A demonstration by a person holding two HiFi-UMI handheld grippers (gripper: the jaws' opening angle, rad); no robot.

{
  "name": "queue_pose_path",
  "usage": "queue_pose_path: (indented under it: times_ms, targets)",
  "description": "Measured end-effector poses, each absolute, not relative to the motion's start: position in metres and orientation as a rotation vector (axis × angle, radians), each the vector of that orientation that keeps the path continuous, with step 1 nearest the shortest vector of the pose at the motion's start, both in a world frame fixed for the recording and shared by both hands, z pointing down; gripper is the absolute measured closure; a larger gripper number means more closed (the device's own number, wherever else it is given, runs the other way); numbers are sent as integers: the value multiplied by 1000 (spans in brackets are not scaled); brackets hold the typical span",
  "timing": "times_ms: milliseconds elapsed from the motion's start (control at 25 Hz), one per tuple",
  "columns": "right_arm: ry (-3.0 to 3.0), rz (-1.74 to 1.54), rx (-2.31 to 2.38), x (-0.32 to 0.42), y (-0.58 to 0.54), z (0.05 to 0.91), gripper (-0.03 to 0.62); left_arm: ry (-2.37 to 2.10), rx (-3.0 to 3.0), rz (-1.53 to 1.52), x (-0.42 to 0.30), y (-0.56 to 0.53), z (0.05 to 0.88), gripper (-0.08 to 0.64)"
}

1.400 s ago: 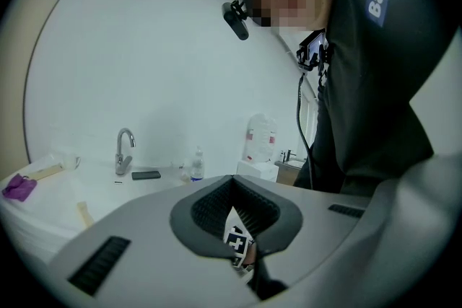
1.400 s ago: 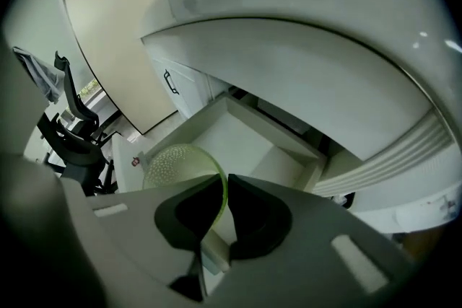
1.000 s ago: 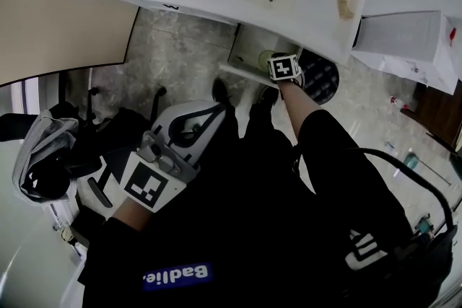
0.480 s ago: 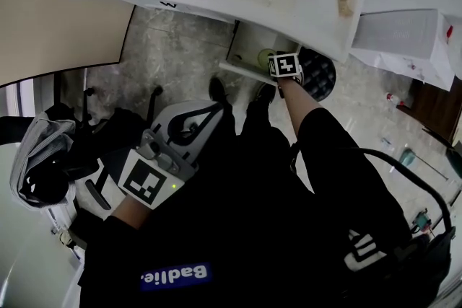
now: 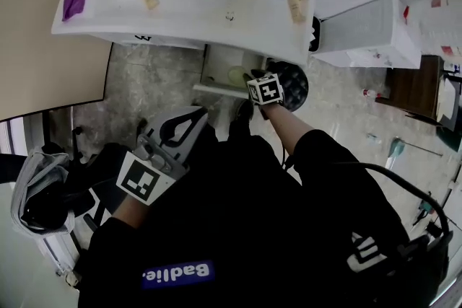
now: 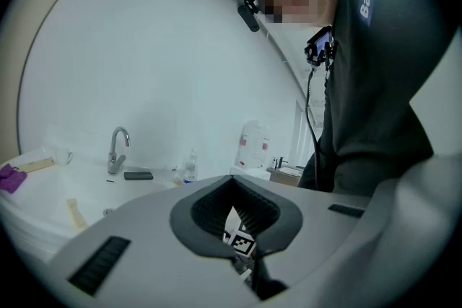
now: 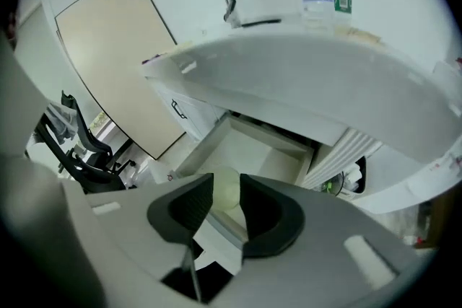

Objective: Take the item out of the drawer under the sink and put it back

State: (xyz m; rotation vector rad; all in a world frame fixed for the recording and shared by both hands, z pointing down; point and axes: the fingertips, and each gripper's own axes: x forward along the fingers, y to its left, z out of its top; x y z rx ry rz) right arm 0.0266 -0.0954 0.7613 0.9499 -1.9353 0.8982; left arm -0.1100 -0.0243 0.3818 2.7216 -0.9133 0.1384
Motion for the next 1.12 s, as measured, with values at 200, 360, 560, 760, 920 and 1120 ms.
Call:
queue_pose_path:
  times_ms: [200, 360, 560, 760, 920, 1120]
  targets:
    - [-2116, 836, 964, 25, -86, 678, 508, -909, 2749, 87, -98, -24, 368, 555]
    - [-2301, 740, 981, 19, -83, 585, 537, -893, 2756, 38, -91, -24, 359, 555]
    - [-2504, 619, 996, 19, -70, 479, 563, -866, 2771, 7, -81, -23, 347, 555]
    - [-2674, 489, 1021, 22, -55, 402, 569, -790, 2799, 5, -62, -24, 340, 554]
    - [-2859, 334, 987, 16, -32, 355, 589, -716, 2827, 6, -45, -22, 330, 555]
    - [-2991, 267, 886, 4, -7, 344, 591, -657, 2840, 23, -30, -12, 326, 555]
